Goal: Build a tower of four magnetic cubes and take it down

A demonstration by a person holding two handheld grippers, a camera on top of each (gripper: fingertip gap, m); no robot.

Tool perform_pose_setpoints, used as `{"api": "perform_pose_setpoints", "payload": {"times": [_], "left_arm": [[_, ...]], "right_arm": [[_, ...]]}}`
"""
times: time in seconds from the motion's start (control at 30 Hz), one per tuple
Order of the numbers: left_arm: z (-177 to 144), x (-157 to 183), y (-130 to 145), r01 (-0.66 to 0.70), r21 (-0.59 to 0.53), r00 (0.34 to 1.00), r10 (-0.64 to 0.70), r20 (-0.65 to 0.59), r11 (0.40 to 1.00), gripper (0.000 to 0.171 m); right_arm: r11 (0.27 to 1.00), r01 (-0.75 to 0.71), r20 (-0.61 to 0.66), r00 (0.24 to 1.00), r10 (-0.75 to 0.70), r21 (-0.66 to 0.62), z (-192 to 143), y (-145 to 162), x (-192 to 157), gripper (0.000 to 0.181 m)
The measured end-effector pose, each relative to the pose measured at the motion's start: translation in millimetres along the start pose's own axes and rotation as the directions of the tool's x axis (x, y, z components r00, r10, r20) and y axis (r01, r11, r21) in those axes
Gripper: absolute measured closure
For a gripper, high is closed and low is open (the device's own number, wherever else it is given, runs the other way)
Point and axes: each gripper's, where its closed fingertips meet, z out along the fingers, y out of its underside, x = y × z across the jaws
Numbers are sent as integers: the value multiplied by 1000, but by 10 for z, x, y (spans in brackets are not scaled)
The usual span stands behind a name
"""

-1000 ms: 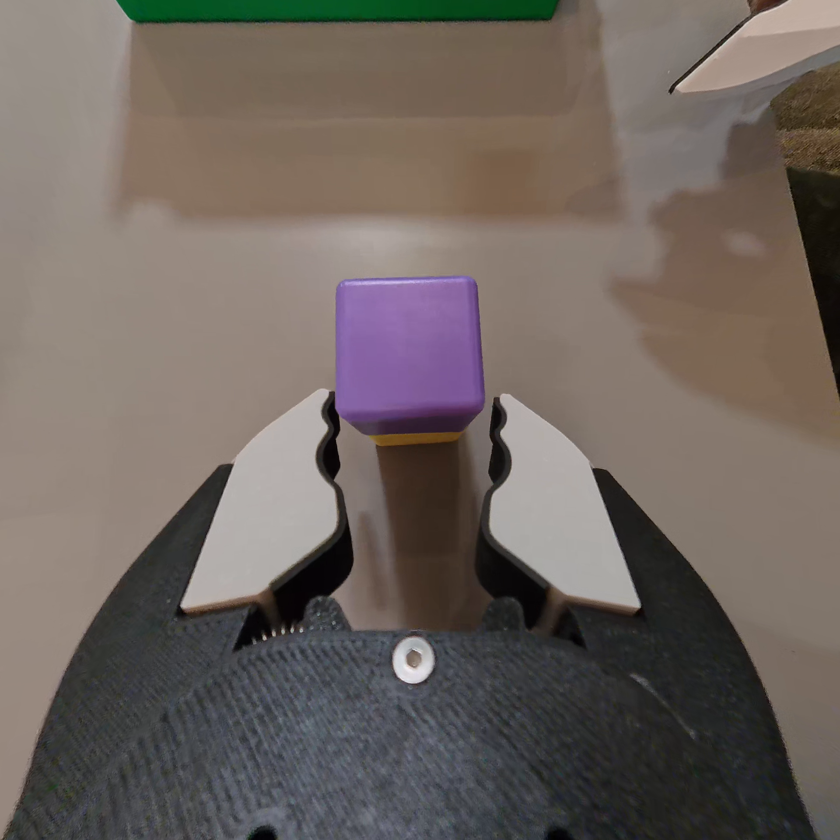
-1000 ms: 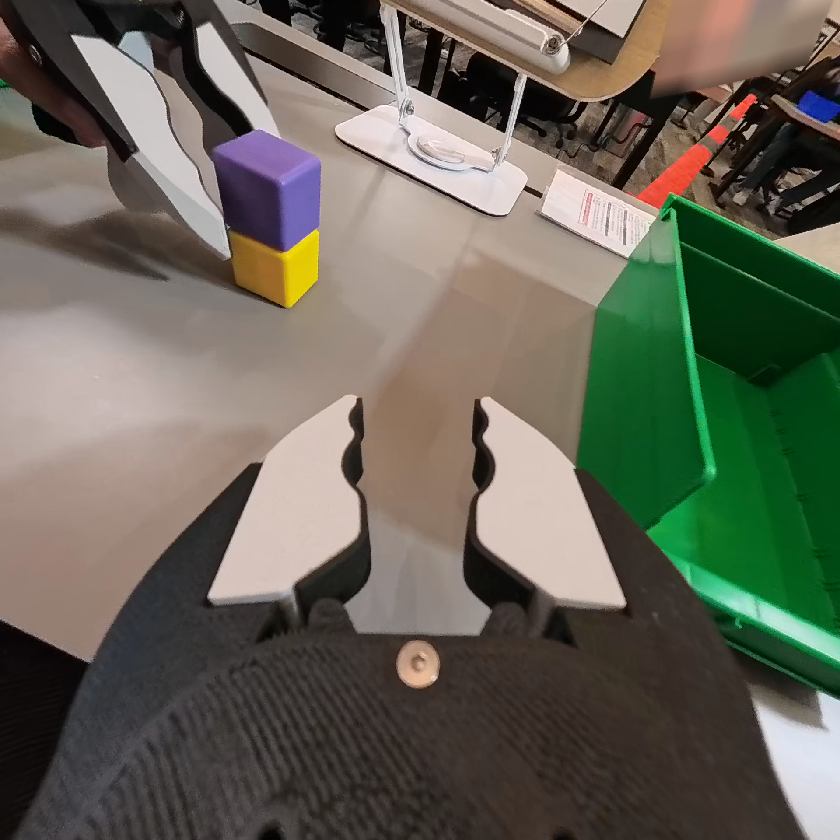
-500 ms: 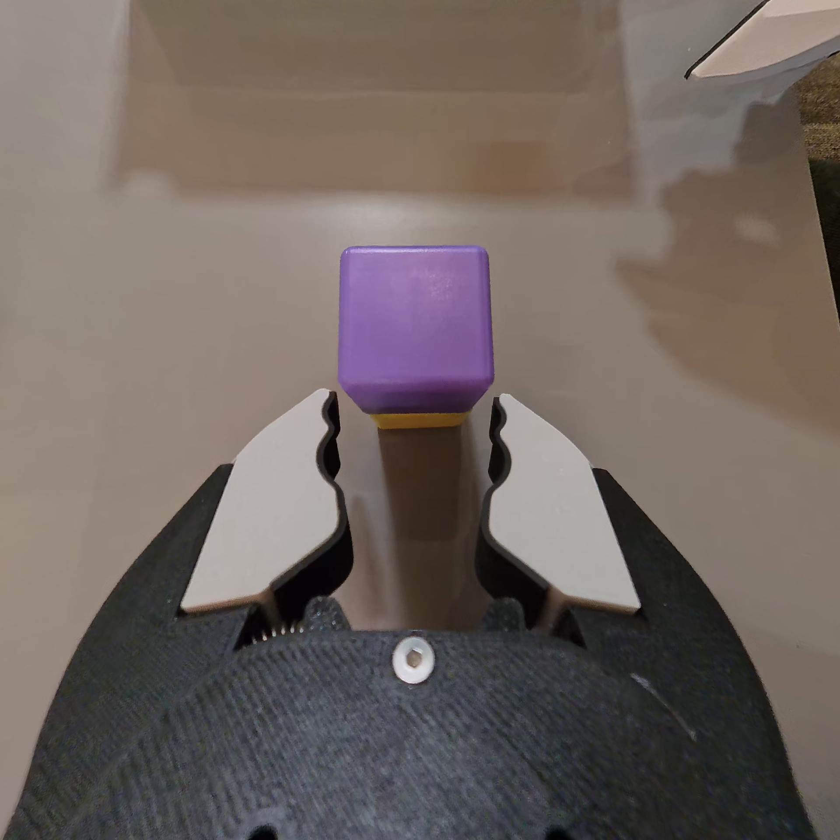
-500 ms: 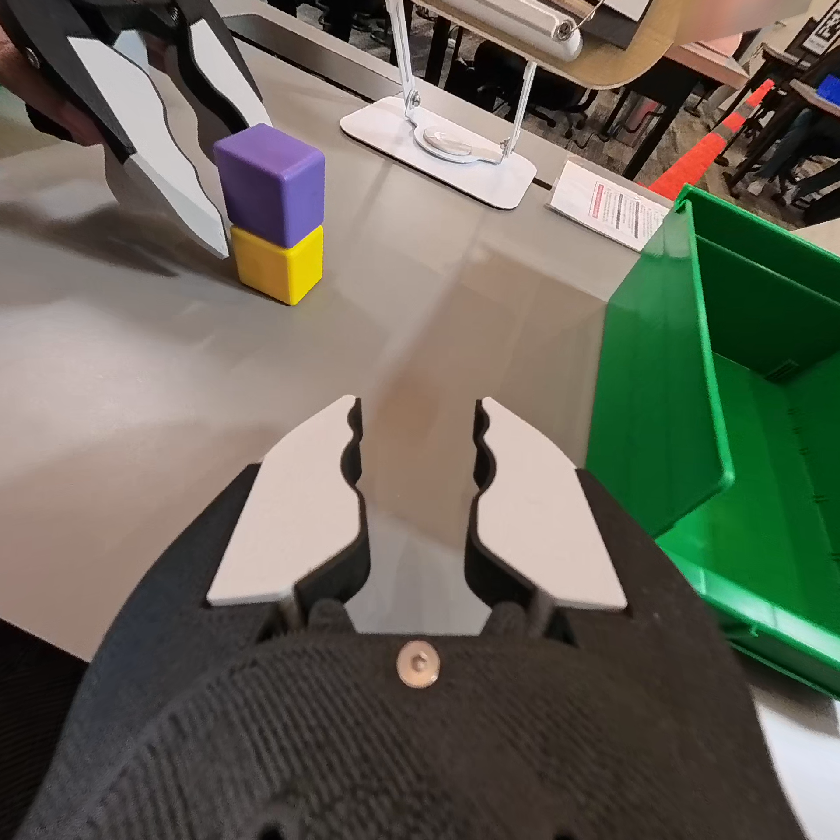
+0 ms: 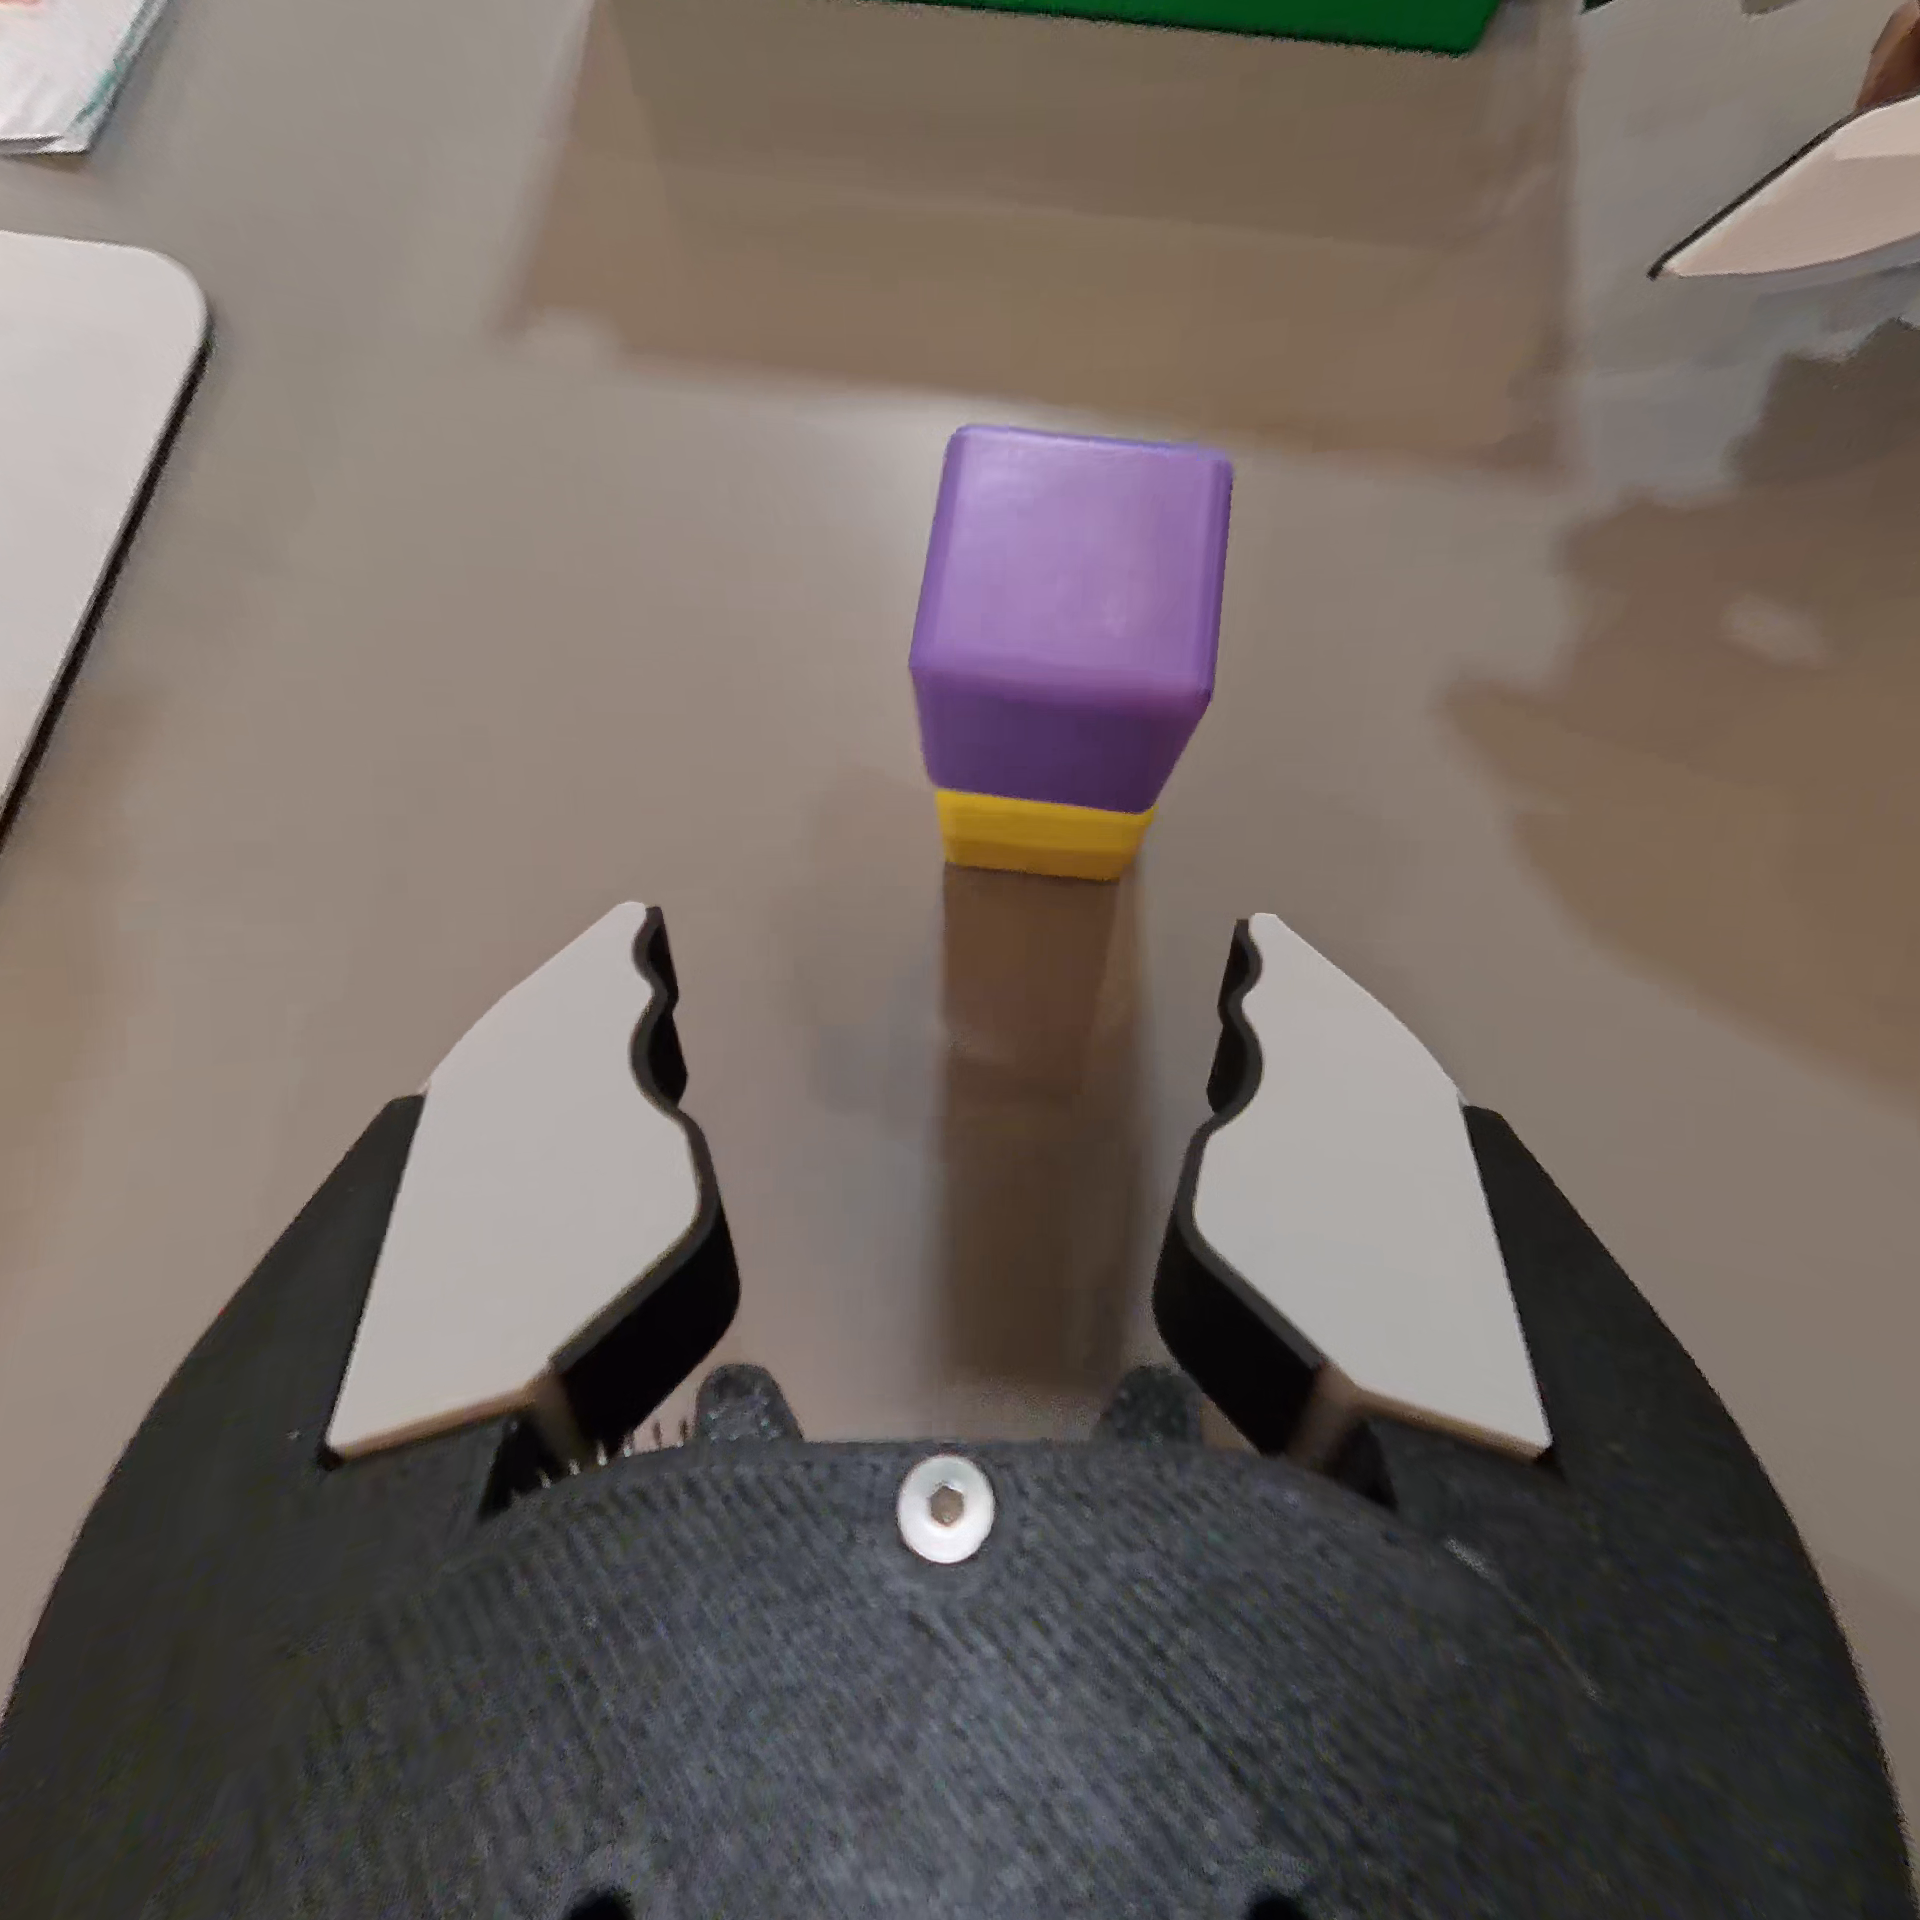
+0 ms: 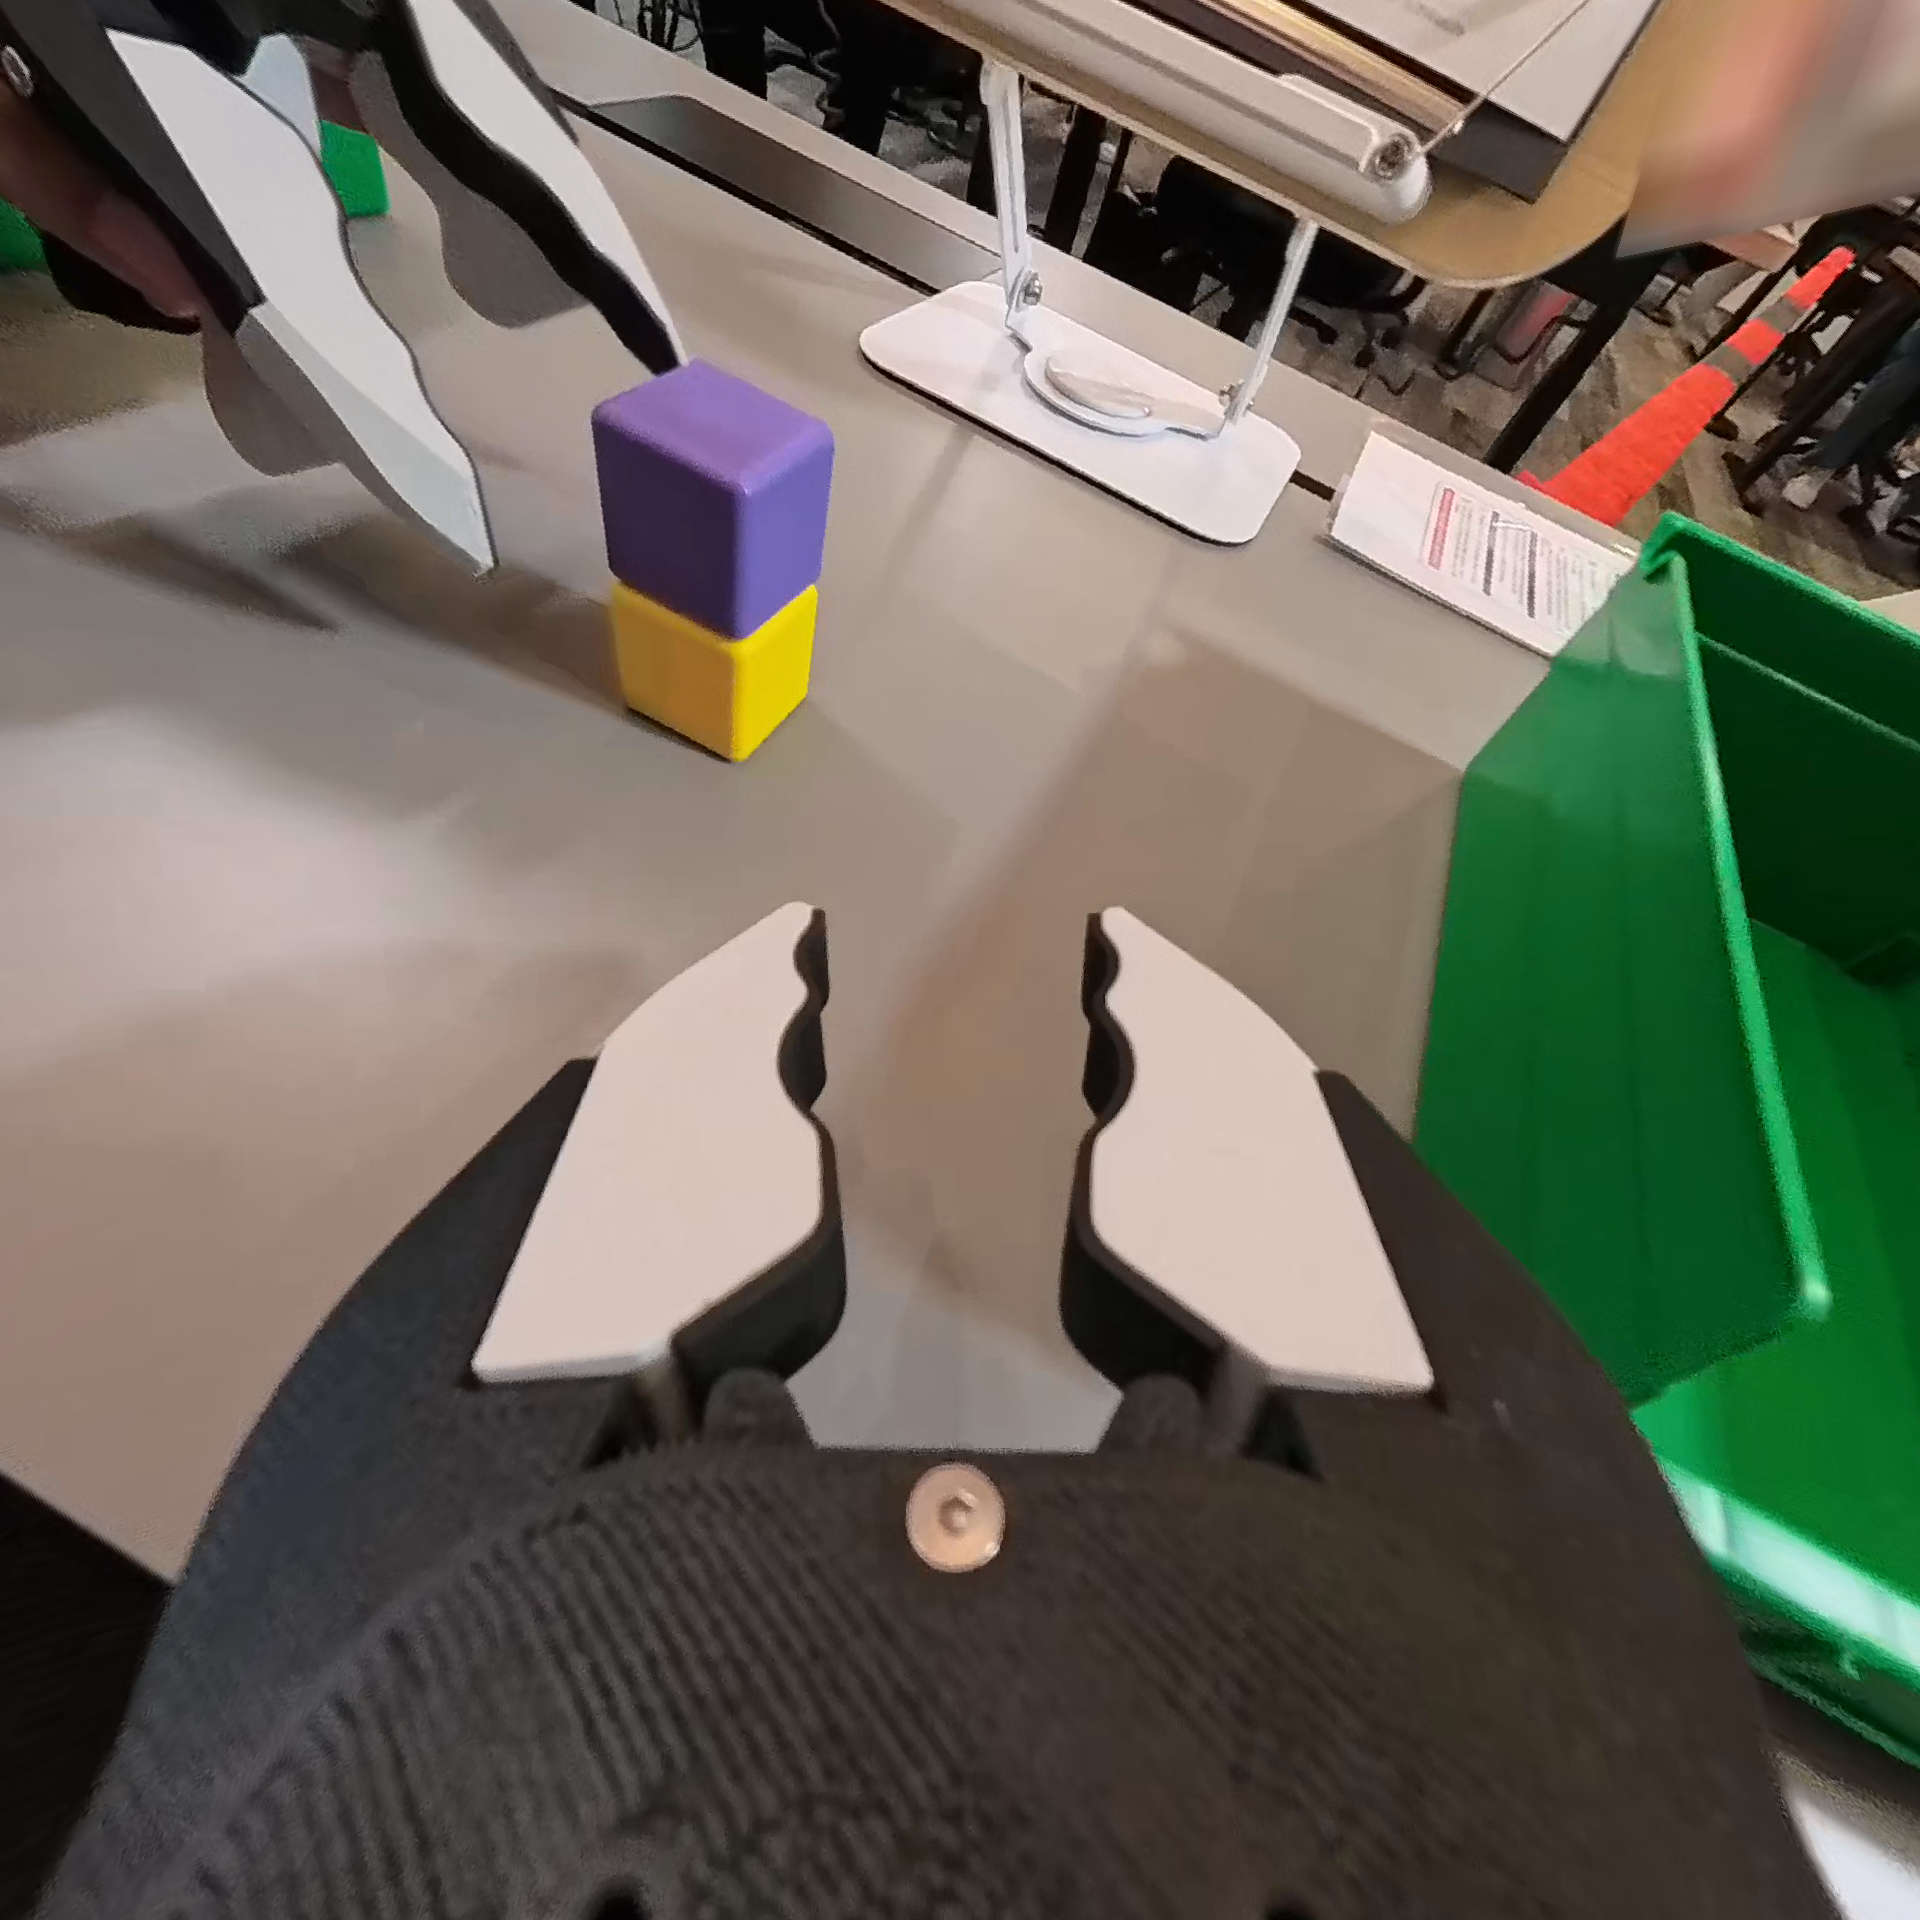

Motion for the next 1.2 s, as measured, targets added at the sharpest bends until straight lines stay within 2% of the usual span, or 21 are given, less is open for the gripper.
{"api": "perform_pose_setpoints", "payload": {"times": [0.13,0.27,0.33,0.4,0.5,0.57,0.63,0.67,0.73,0.8,0.87,0.97,1.03,1.1,1.17,1.2], "left_arm": [[-197,-99,33,19,48,995,-23,98,999,63],[-625,-167,-132,29,176,976,-66,207,984,60],[-951,-207,-248,33,257,956,-106,274,966,60],[-1359,-264,-353,75,353,919,-202,339,933,62],[-2047,-418,-373,188,485,796,-421,435,854,62],[-2491,-581,-135,234,528,648,-536,542,817,65],[-2865,-752,303,265,534,460,-592,662,803,70],[-2968,-805,524,281,529,401,-599,693,801,78],[-2958,-855,905,355,519,383,-628,678,777,91],[-2904,-918,1276,460,542,324,-701,635,704,90],[-2806,-973,1506,524,568,290,-760,581,634,90],[-2587,-1013,1628,582,547,323,-789,523,601,89],[-2474,-1048,1680,598,500,350,-766,540,626,90],[-2349,-1067,1690,590,421,426,-709,562,689,92],[-2180,-1033,1695,528,267,585,-573,574,807,94],[-2135,-1032,1756,480,176,638,-480,602,859,96]], "right_arm": [[1000,13,23,1000,-13,20,88,-90,-63,133],[999,19,59,998,-22,49,187,-205,-156,133],[997,20,77,997,-26,74,231,-285,-204,134],[995,18,98,995,-28,96,277,-362,-257,134],[994,20,140,990,-35,110,365,-437,-364,135],[993,32,163,985,-50,114,418,-470,-438,135],[992,43,182,981,-65,123,451,-509,-509,135],[991,47,190,979,-71,127,463,-529,-540,135],[989,57,202,976,-83,133,485,-553,-591,135],[989,66,208,974,-92,130,502,-550,-619,135],[990,71,207,974,-96,126,505,-538,-620,135],[990,64,199,976,-88,123,496,-527,-586,135],[992,59,195,978,-80,111,488,-491,-559,135],[993,59,183,980,-78,106,461,-464,-524,135],[993,53,170,983,-70,105,424,-447,-482,135],[994,49,163,984,-65,102,406,-432,-459,135]]}}
